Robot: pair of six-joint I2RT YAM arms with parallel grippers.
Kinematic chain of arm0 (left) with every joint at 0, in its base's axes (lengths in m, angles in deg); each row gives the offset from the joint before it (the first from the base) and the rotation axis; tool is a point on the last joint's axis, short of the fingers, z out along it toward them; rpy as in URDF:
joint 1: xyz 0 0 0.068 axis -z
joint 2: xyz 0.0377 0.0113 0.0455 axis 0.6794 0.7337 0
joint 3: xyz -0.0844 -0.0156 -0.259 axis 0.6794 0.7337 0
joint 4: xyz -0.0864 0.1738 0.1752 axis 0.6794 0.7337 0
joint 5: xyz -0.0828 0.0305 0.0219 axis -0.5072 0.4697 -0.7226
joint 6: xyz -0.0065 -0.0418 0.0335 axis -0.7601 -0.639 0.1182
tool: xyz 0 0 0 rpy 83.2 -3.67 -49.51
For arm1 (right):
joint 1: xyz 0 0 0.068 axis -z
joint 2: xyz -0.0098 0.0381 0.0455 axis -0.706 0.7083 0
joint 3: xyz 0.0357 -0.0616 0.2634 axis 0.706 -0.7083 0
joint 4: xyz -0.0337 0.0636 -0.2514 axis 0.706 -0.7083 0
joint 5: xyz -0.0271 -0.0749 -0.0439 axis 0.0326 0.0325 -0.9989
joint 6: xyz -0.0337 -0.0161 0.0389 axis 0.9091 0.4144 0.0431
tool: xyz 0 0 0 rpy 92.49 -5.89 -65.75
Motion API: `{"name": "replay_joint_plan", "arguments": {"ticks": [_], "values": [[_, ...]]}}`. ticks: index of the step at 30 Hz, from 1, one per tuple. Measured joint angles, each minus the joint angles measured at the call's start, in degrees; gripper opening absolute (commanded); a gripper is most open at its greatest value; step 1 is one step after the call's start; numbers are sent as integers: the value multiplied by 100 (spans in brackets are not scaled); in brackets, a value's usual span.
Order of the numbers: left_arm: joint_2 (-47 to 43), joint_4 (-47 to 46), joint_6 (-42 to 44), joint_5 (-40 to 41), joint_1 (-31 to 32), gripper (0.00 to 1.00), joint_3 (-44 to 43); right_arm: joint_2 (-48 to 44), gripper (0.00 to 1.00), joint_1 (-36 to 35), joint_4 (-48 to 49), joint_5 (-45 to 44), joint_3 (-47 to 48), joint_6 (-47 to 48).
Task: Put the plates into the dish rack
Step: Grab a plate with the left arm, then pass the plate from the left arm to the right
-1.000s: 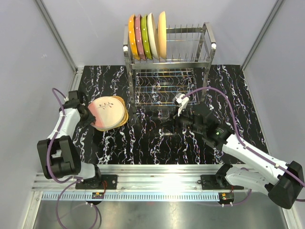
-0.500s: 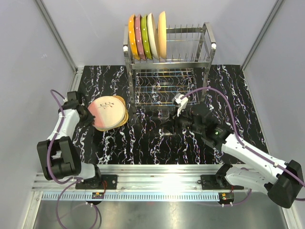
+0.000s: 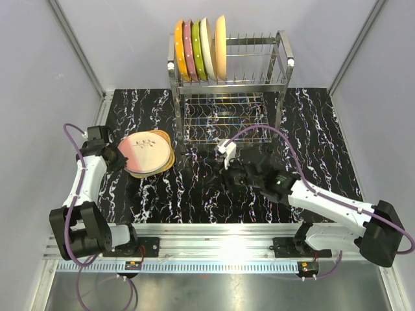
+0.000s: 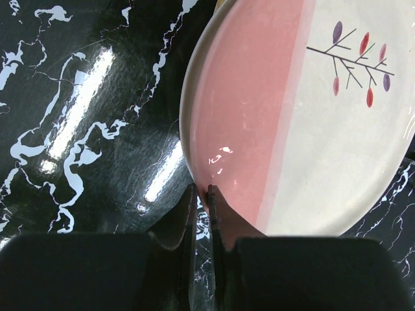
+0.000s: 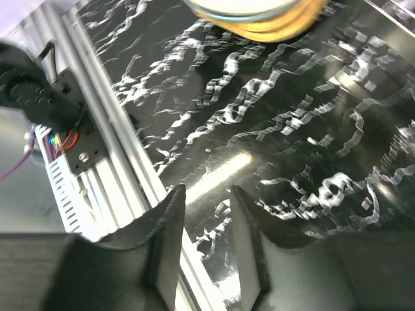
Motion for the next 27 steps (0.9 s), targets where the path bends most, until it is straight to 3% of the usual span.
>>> {"name": "replay_joint_plan", "arguments": {"ticks": [2,12,20,27], "values": [[0,-4,20,-24,-2,0,11,85,58,-243,175,-61,0,186],[-157,-7,57,-160,-11,0,39,1794,77,-1174,1305,-772,595,1602],[-398,-9,57,-264,-11,0,39,3209,81,-1412,2009,-1746,1469,2870],[-516,-17,57,-330,-11,0,39,4336,82,-1410,2168,-1902,2583,3458]]}}
